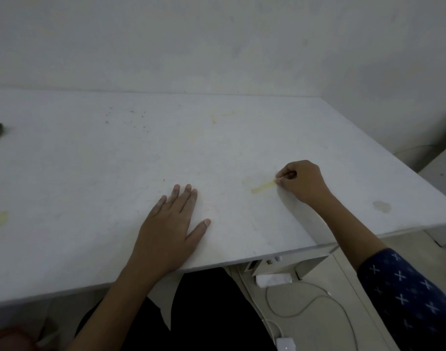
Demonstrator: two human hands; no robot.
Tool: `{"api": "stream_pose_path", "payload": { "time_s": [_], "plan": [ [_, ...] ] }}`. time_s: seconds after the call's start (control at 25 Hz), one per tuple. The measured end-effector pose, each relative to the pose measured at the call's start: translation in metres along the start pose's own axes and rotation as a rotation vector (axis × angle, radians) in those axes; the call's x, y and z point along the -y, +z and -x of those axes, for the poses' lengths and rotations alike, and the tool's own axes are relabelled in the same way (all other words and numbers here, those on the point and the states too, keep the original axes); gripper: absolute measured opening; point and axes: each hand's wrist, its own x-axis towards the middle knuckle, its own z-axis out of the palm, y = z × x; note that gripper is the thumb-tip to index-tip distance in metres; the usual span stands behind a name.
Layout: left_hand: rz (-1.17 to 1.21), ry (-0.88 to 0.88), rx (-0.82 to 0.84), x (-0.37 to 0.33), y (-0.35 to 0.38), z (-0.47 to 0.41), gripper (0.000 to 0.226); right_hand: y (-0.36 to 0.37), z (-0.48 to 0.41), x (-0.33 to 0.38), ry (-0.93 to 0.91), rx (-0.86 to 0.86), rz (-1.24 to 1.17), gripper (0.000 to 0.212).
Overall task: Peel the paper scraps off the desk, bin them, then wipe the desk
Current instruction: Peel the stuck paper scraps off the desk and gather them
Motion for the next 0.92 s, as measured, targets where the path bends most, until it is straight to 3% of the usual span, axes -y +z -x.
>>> {"api": "stream_pose_path", "payload": {
  "time_s": [0.16, 0.36, 0.44, 0.52, 0.68, 0.76, 0.92],
  "plan": [
    [-0.006, 0.001, -0.004, 0.000, 0.000, 0.000, 0.084, 0.004, -0.001, -0.003, -0.019, -0.012, 0.038, 0.008],
    [0.013, -0.008, 0.007, 0.000, -0.001, 0.001, 0.085, 0.012, 0.001, -0.004, -0.039, 0.105, 0.168, 0.017],
    [0.008, -0.007, 0.006, 0.001, -0.001, 0.001, 0.085, 0.002, 0.007, 0.007, 0.053, 0.199, -0.006, 0.020],
    [0.007, -0.011, 0.014, 0.002, 0.000, 0.000, 0.085, -0.013, 0.014, 0.022, 0.147, 0.336, -0.360, 0.018],
    [0.059, -0.011, 0.007, 0.001, -0.002, 0.000, 0.086, -0.027, 0.029, 0.046, 0.144, 0.576, -0.823, 0.015],
    [0.297, -0.063, -0.046, -0.002, -0.009, 0.001, 0.079, -0.019, 0.035, 0.055, 0.141, 0.632, -0.862, 0.015],
    [0.950, -0.282, -0.238, -0.006, -0.035, 0.000, 0.045, 0.003, 0.044, 0.086, 0.085, 0.708, -0.847, 0.017]
  ]
}}
